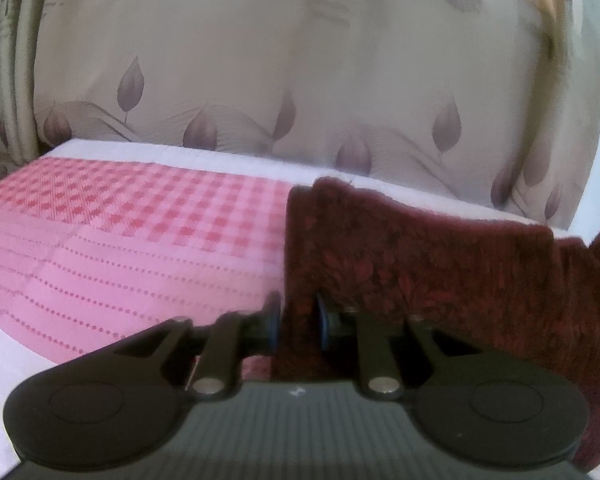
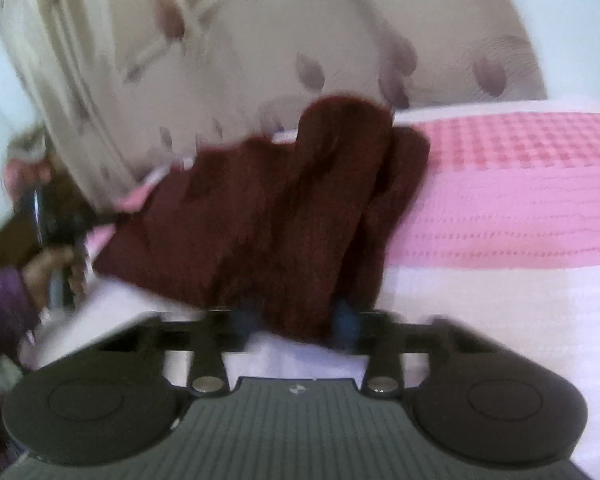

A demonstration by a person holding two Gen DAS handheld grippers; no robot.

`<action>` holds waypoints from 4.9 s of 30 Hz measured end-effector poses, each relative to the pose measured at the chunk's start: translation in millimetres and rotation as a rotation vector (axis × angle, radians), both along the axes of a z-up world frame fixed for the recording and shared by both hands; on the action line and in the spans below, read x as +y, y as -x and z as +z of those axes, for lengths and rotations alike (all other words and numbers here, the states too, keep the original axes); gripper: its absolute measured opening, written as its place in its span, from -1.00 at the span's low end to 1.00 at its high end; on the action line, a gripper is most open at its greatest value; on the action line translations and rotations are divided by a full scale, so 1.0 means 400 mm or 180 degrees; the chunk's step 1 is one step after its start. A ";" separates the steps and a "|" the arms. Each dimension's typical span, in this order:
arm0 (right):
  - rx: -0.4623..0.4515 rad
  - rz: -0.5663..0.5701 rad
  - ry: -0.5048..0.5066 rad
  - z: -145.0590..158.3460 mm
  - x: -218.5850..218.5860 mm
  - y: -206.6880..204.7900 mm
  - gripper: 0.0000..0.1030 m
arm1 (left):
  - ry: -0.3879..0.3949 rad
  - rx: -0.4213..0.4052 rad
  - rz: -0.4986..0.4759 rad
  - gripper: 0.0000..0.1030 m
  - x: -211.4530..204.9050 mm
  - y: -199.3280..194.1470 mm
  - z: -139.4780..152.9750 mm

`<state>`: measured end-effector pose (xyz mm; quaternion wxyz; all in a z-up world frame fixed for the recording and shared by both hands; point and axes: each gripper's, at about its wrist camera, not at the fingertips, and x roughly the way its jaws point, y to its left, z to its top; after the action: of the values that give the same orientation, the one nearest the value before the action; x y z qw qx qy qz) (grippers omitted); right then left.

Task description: Fold small clothes

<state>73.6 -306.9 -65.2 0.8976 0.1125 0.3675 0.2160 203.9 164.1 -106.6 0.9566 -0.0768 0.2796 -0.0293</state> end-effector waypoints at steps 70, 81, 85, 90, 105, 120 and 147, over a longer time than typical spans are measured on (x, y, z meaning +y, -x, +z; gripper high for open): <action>-0.0696 0.1834 0.0832 0.095 0.455 -0.500 0.14 | 0.0364 -0.0524 0.0344 0.27 0.041 0.064 -0.021; -0.1063 0.1578 0.1013 0.121 0.459 -0.496 -0.93 | 0.0352 -0.0557 0.0360 0.28 0.039 0.068 -0.018; -0.1103 0.1581 0.1327 0.060 0.503 -0.524 -0.93 | 0.0370 -0.0551 0.0379 0.29 0.043 0.068 -0.017; -0.1004 0.1547 0.1457 -0.031 0.519 -0.534 -0.80 | 0.0348 -0.0550 0.0417 0.48 0.040 0.071 -0.015; -0.1107 0.0957 0.1007 0.159 0.355 -0.330 -0.69 | 0.0412 -0.0552 0.0104 0.49 0.049 0.068 0.003; -0.0916 0.0341 0.0444 0.103 0.331 -0.276 -0.36 | 0.1311 0.0770 -0.0856 0.52 0.151 -0.153 0.006; -0.0588 -0.0045 -0.1594 0.168 0.076 -0.020 0.32 | 0.0198 -0.0142 -0.0880 -0.40 -0.305 0.065 0.201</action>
<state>81.5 -276.6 1.9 0.8730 0.3134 0.2184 0.3033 178.0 42.1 -26.4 0.9466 -0.0666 0.2652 -0.1711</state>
